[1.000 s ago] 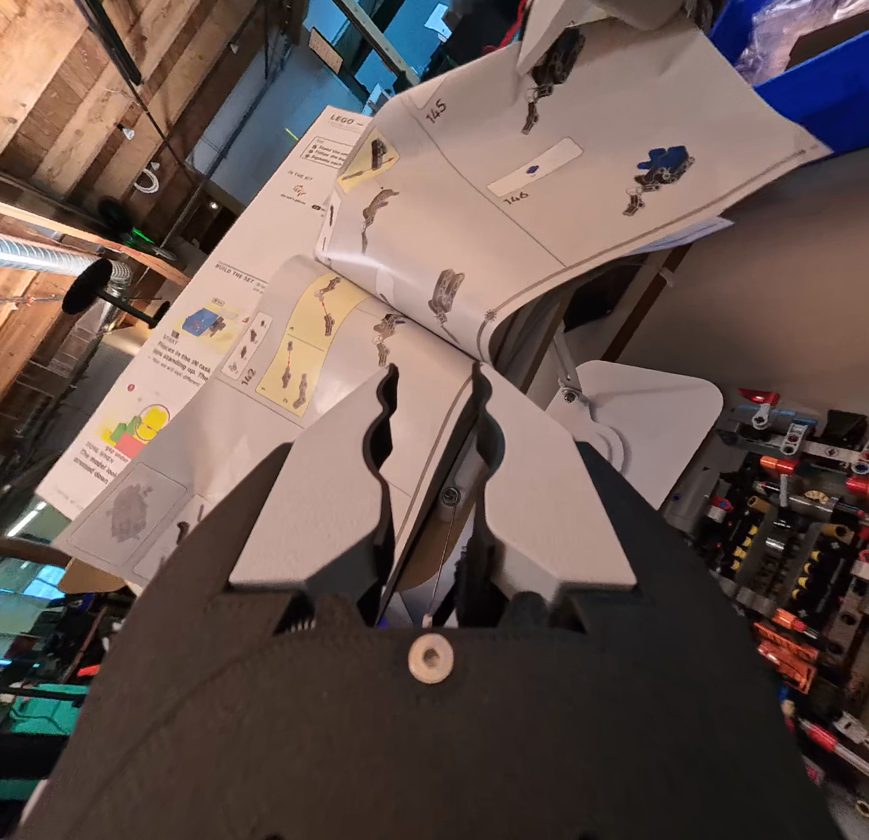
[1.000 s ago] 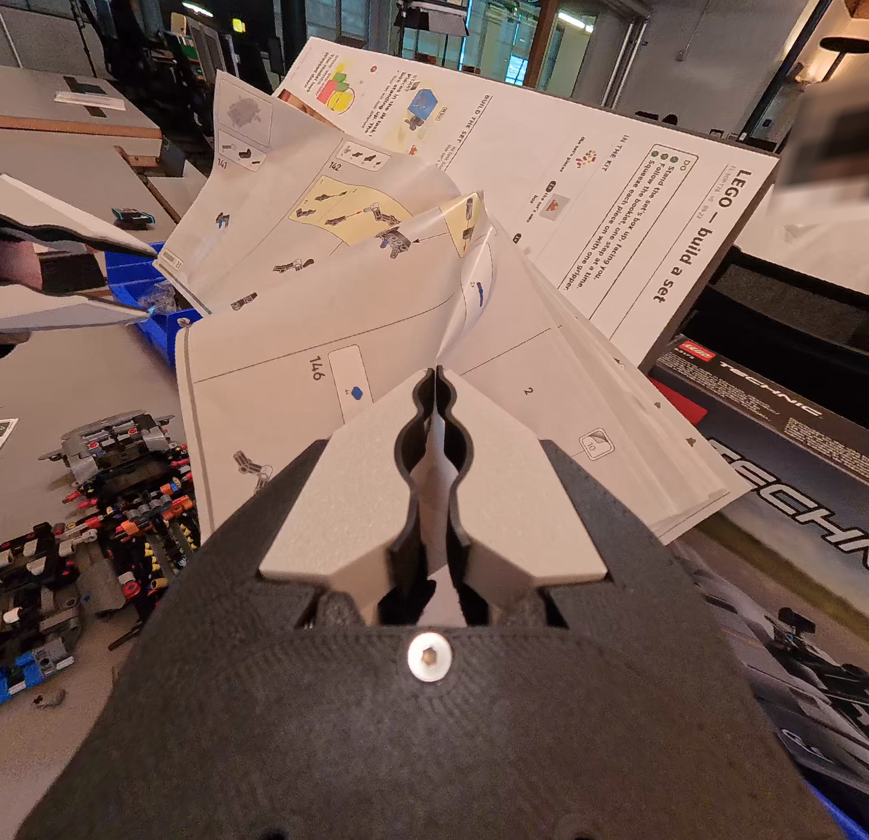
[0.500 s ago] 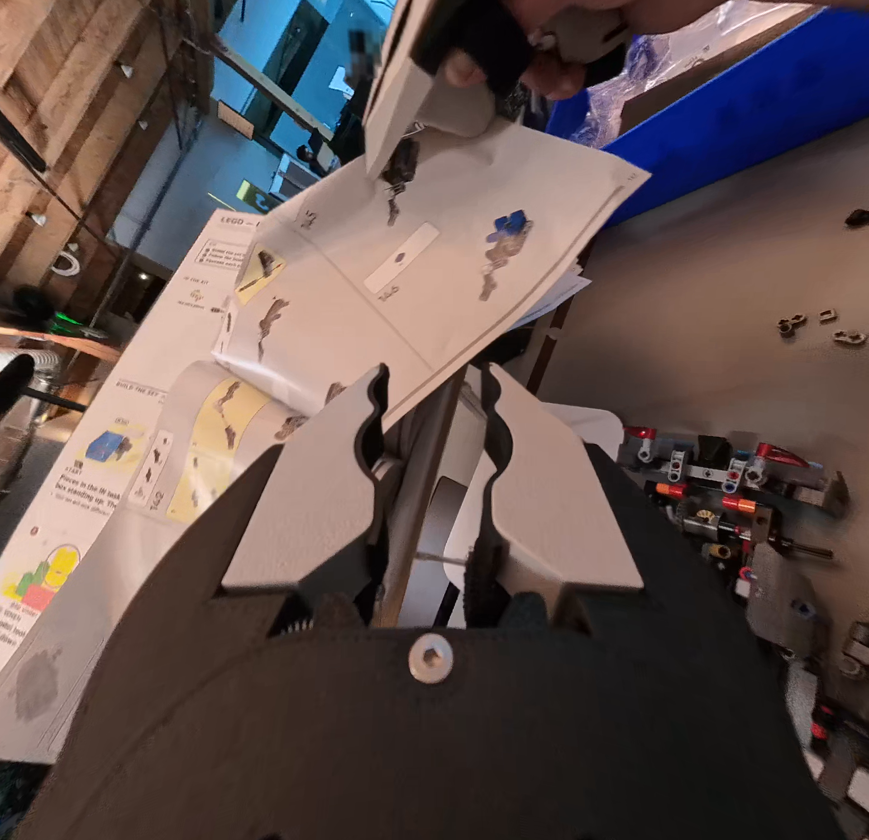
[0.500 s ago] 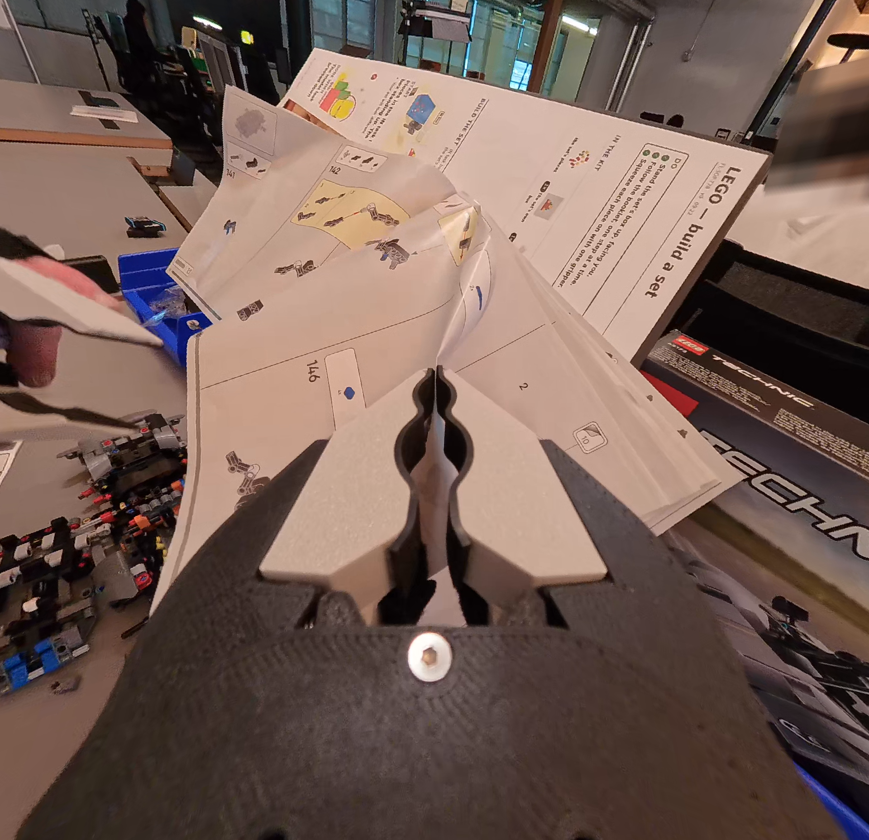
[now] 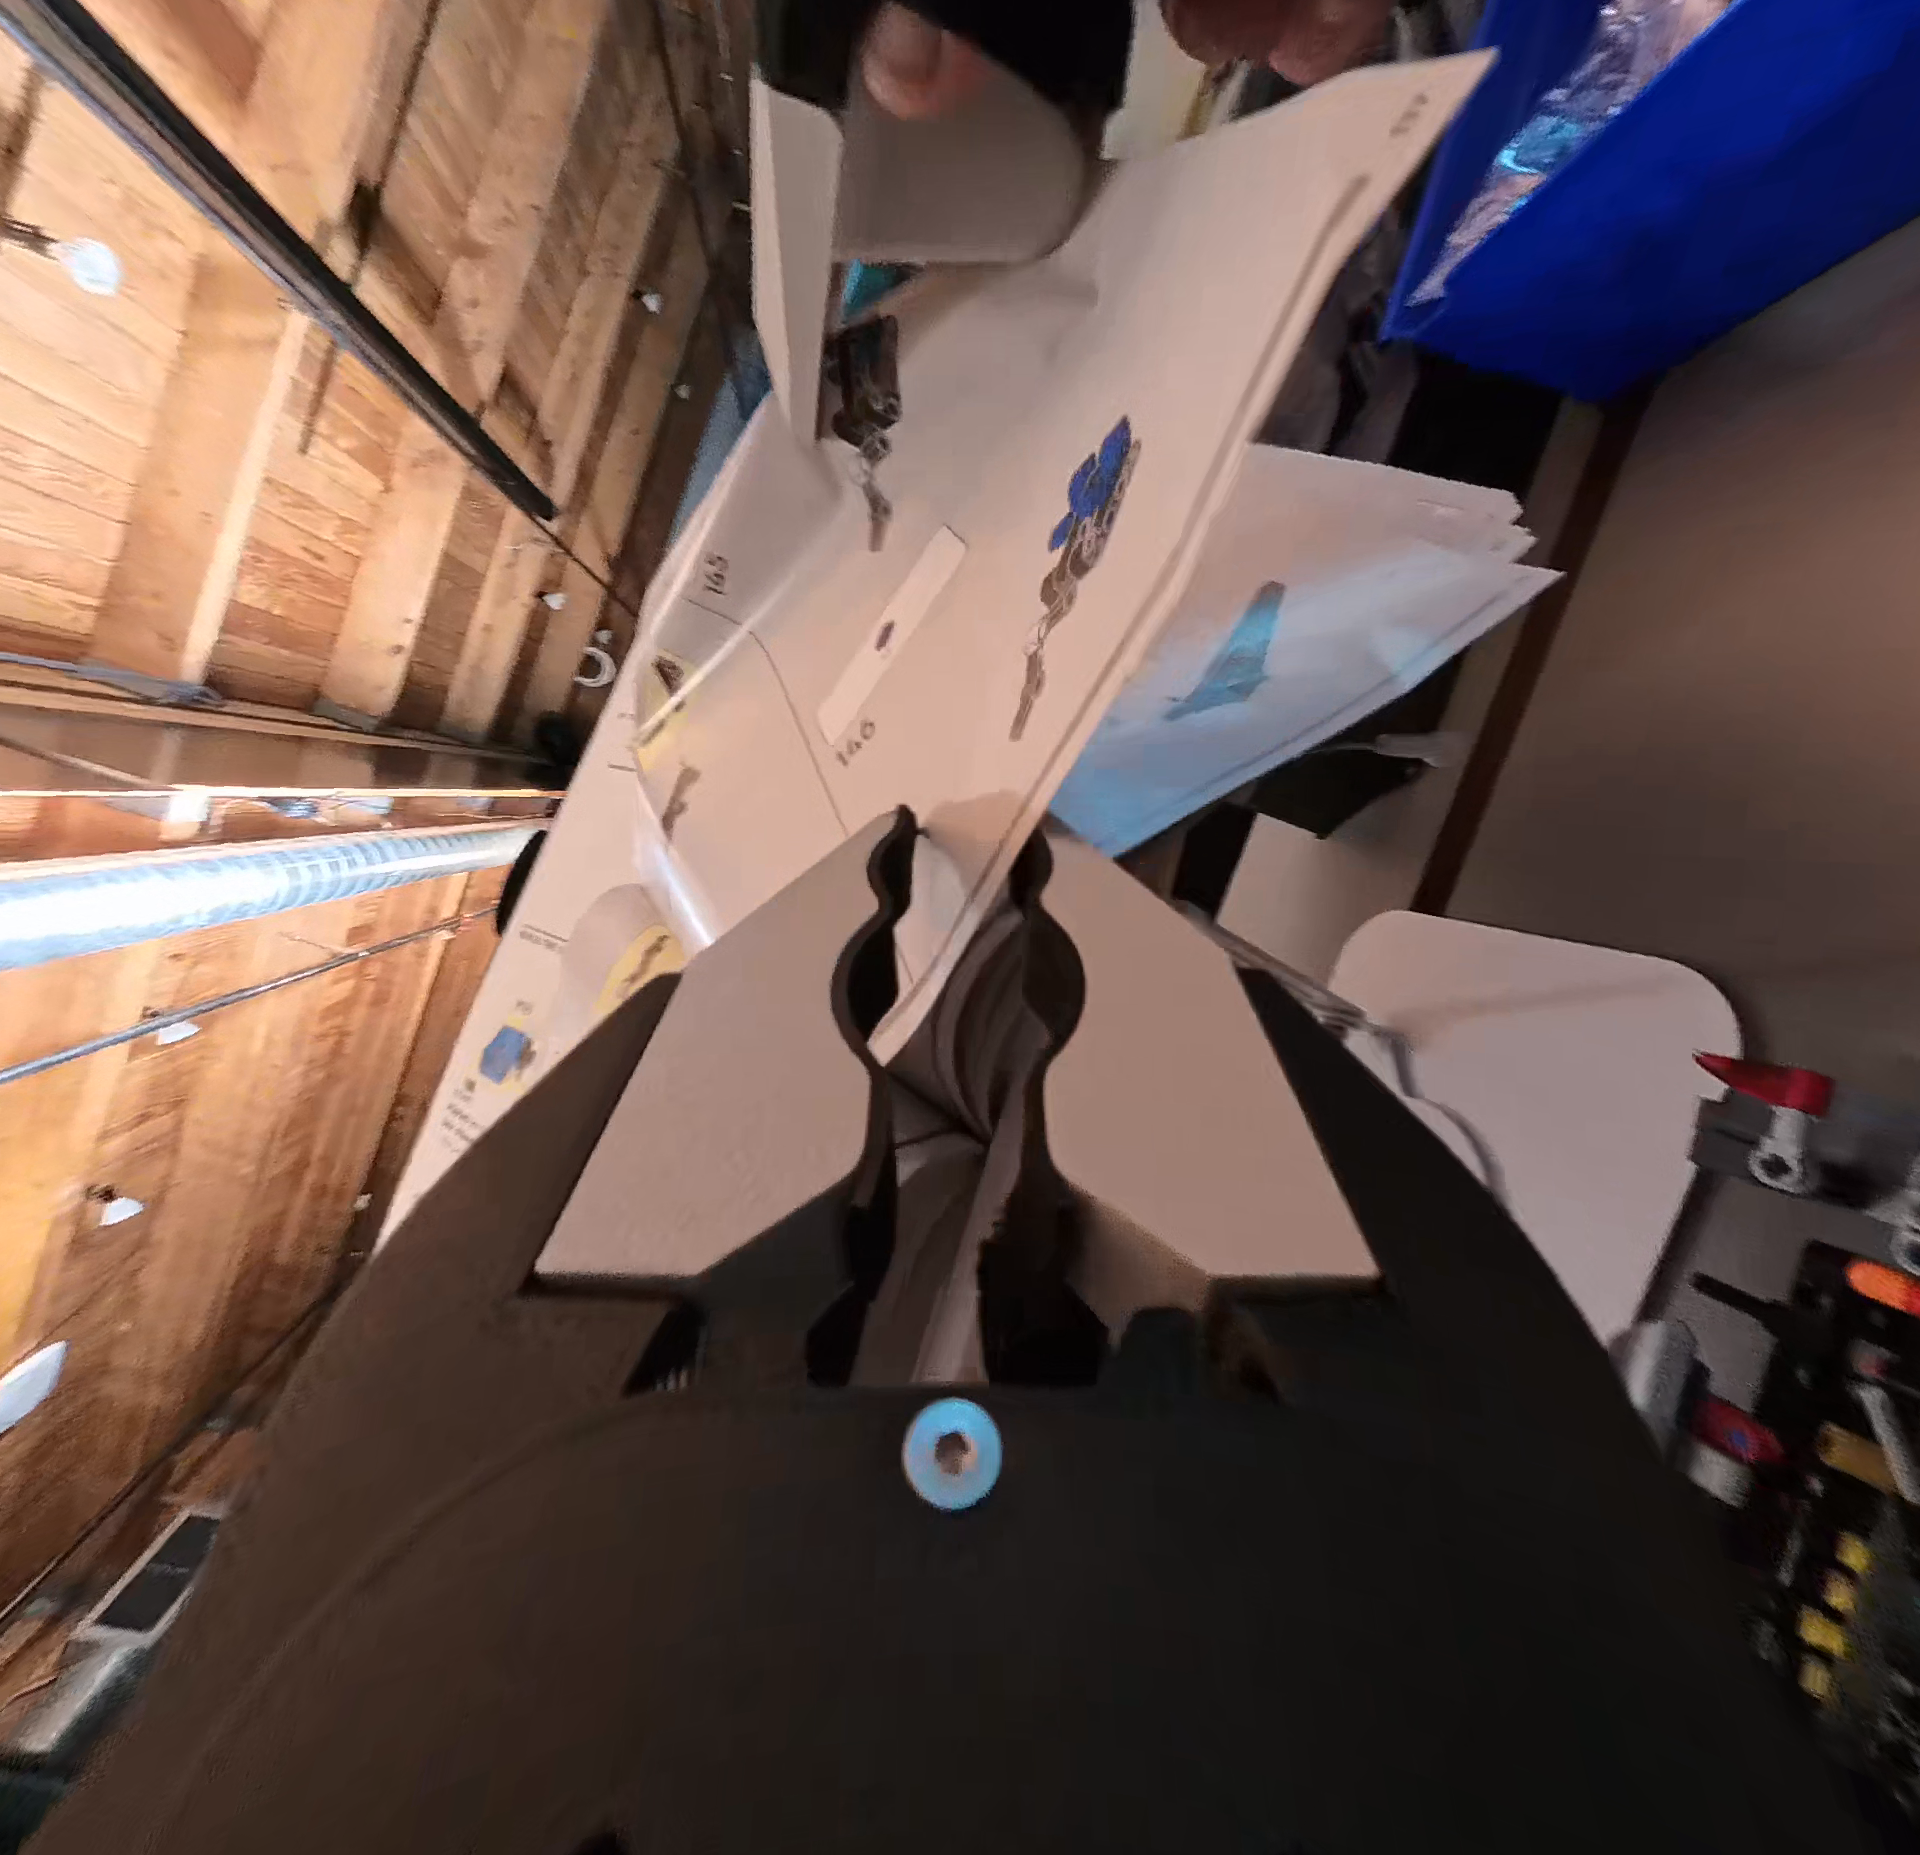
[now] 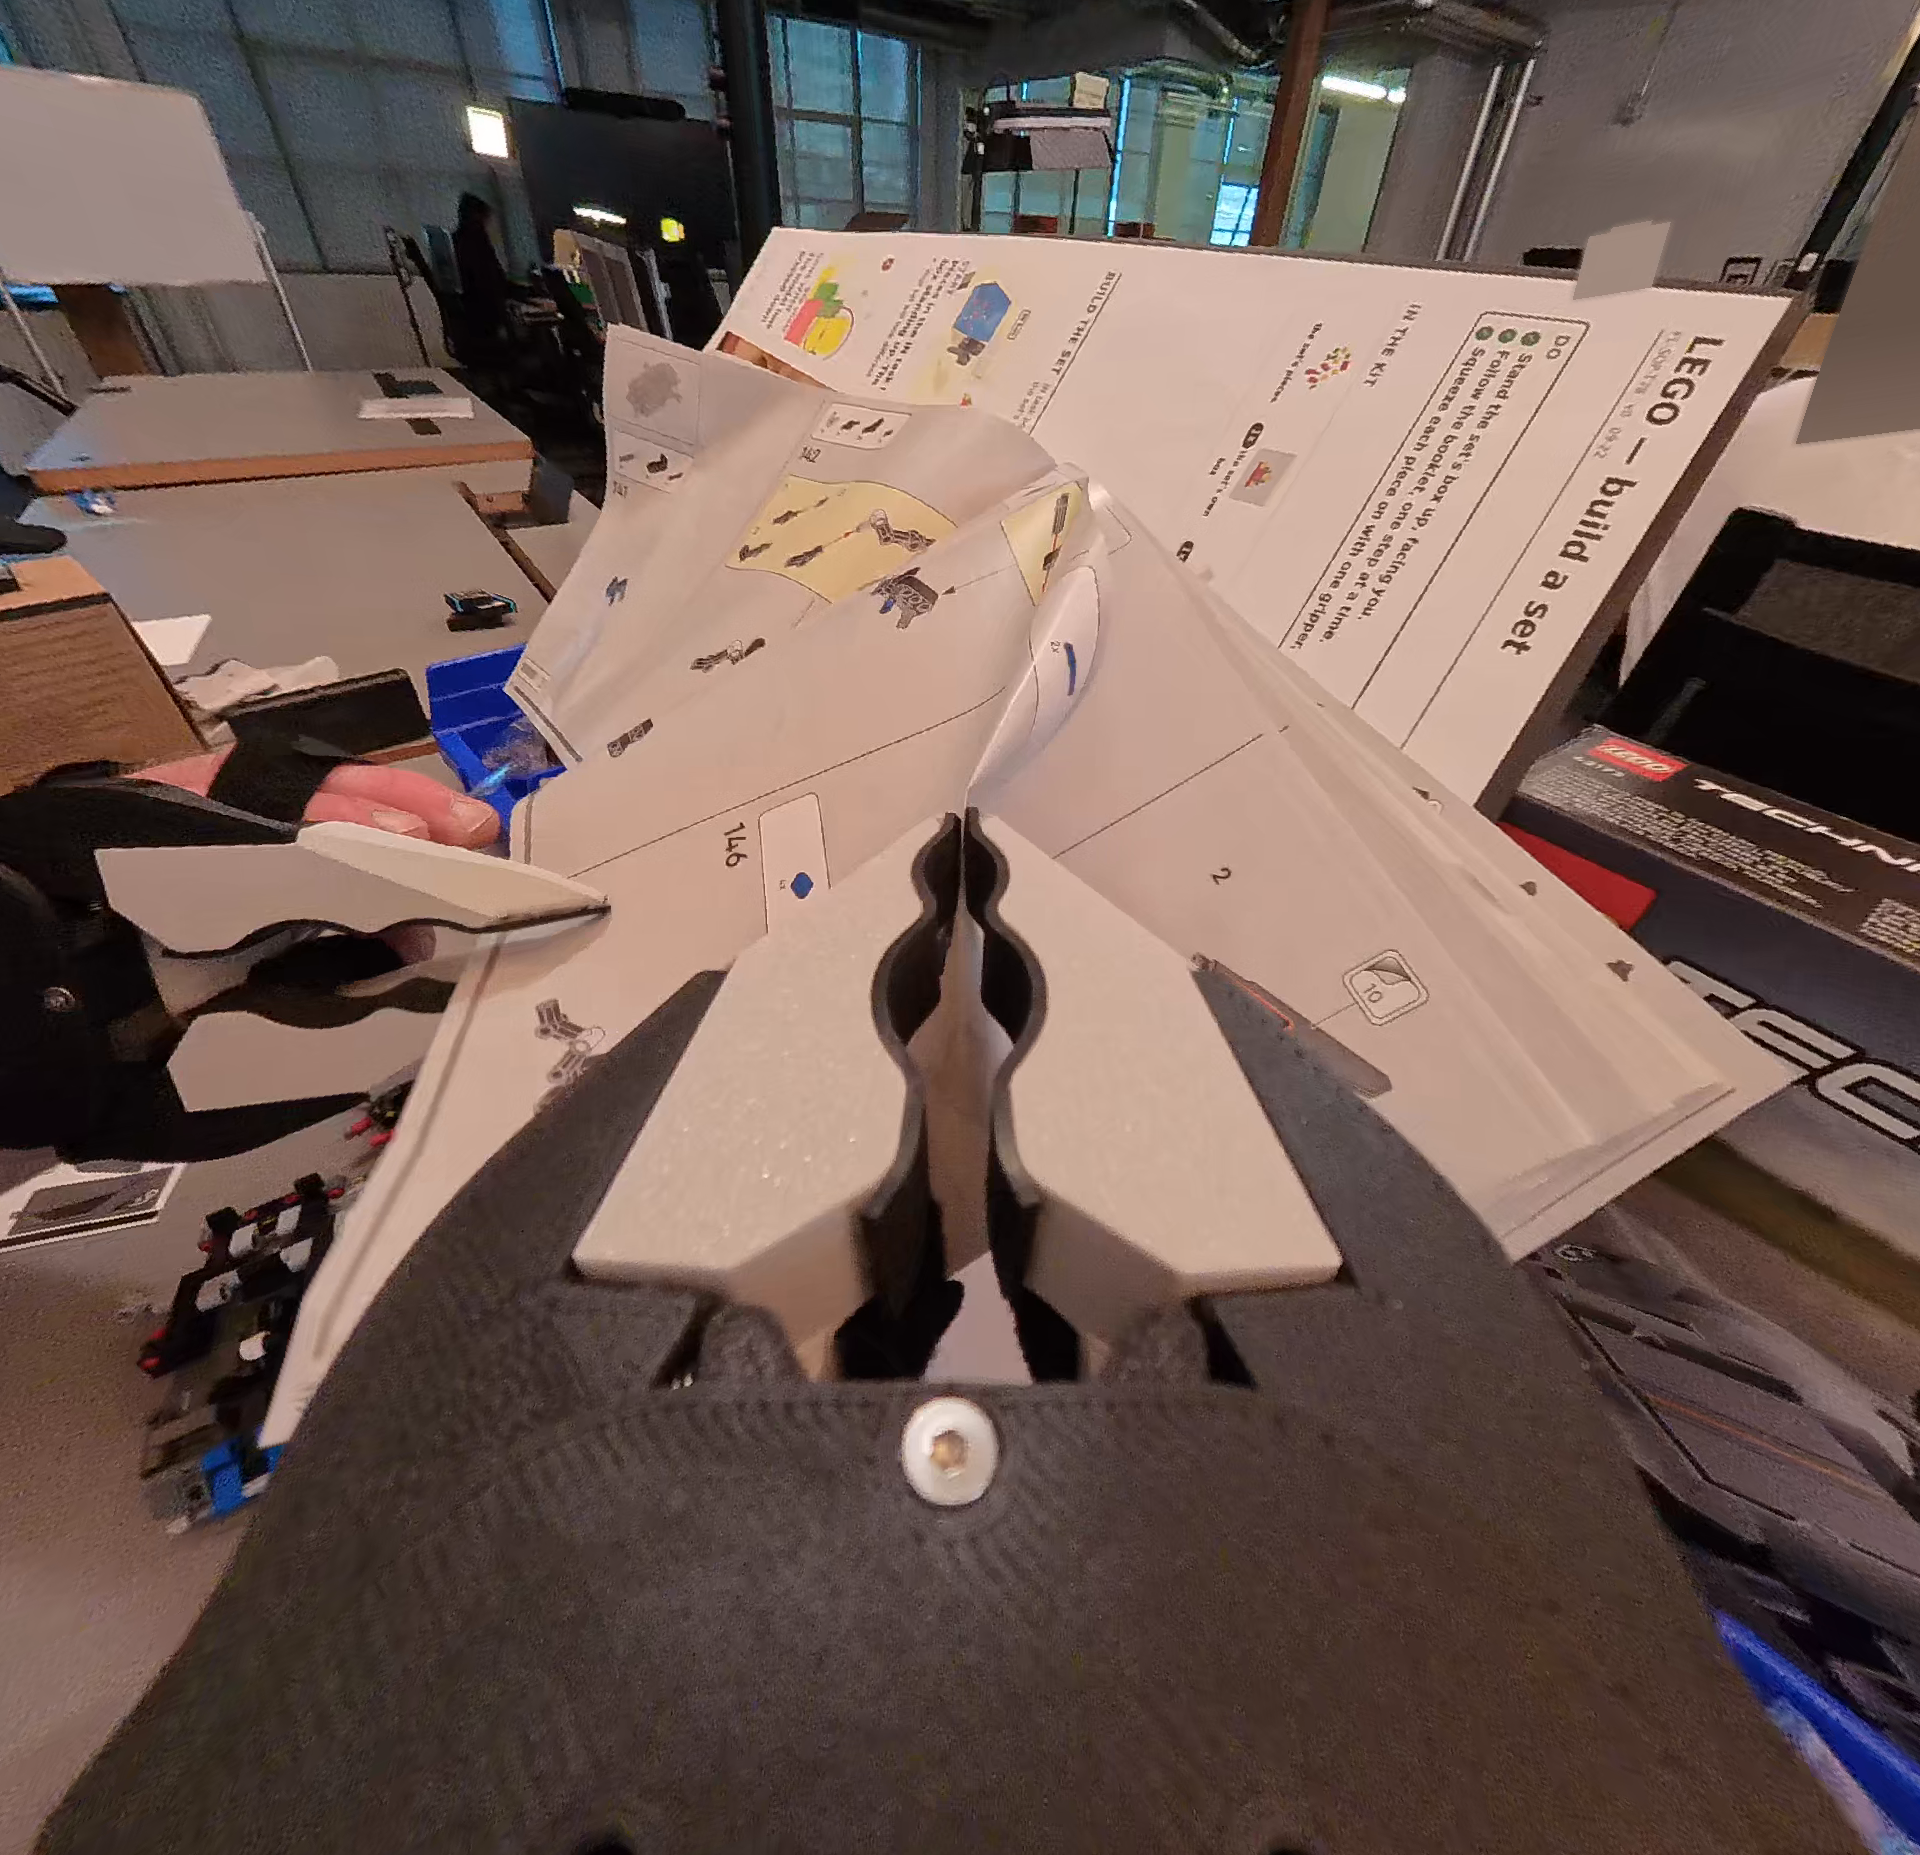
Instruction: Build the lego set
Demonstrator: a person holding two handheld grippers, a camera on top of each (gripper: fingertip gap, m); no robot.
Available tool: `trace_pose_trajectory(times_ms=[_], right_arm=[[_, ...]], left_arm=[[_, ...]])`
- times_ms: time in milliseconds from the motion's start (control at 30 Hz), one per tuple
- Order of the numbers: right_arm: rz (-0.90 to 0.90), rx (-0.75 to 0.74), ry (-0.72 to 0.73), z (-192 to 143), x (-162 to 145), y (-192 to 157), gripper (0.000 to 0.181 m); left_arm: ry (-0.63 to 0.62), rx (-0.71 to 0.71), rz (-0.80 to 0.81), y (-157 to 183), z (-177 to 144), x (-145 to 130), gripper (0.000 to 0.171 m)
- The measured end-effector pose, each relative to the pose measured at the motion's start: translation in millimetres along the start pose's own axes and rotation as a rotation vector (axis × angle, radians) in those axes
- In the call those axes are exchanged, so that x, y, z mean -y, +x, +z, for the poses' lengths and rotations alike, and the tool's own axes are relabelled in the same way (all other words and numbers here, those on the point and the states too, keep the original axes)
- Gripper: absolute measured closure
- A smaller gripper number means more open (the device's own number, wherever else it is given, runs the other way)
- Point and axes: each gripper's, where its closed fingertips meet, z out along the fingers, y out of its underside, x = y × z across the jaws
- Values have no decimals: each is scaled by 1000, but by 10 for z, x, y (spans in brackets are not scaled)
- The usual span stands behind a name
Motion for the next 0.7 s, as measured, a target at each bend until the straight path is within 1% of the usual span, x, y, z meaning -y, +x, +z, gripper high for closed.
trace_pose_trajectory(times_ms=[67, 100, 200, 333, 433, 533, 700], right_arm=[[1, 5, -2, 10, -7, -8, 181], [1, 6, -1, 12, -7, -12, 181], [7, 10, 9, 6, 16, -21, 181], [30, -17, 64, -90, 136, 39, 166], [61, -55, 100, -200, 217, 139, 150], [83, -80, 130, -281, 268, 219, 144], [97, -81, 152, -345, 320, 237, 142]], left_arm=[[5, 4, -3, -24, 0, 28, 170], [10, 11, -12, -48, -5, 40, 171], [11, -2, -40, -82, -9, 41, 171], [19, -17, -109, -145, -34, 24, 171], [25, -26, -145, -174, -55, -3, 171], [26, -27, -154, -180, -72, -13, 171], [34, -9, -183, -235, -118, -36, 171]])
